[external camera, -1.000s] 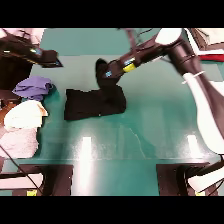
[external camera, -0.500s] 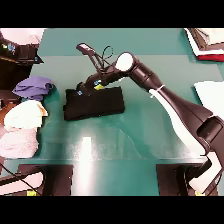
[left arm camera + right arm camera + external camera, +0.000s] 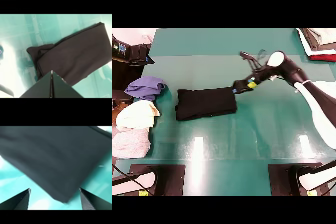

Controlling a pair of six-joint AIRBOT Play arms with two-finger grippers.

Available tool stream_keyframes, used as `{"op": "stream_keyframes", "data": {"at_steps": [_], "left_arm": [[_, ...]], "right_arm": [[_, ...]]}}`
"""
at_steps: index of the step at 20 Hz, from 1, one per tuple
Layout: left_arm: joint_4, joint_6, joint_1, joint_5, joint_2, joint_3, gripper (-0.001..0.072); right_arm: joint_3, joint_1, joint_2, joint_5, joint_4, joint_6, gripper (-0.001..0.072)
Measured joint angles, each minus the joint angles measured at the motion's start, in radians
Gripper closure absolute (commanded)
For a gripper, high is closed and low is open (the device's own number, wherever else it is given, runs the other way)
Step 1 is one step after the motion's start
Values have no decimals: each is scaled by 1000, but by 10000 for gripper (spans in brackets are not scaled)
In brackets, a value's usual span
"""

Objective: Fold the shirts.

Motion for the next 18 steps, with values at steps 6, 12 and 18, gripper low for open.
{"op": "stream_keyframes", "data": {"at_steps": [6, 12, 18], "left_arm": [[-1, 0, 0, 2, -1, 0, 678], [-1, 0, 0, -8, -2, 0, 678], [-1, 0, 0, -27, -2, 0, 678]], "right_arm": [[-157, -115, -62, -21, 183, 2, 13], [-58, -29, -218, -44, 317, -3, 116], [26, 61, -306, -64, 348, -26, 692]]}}
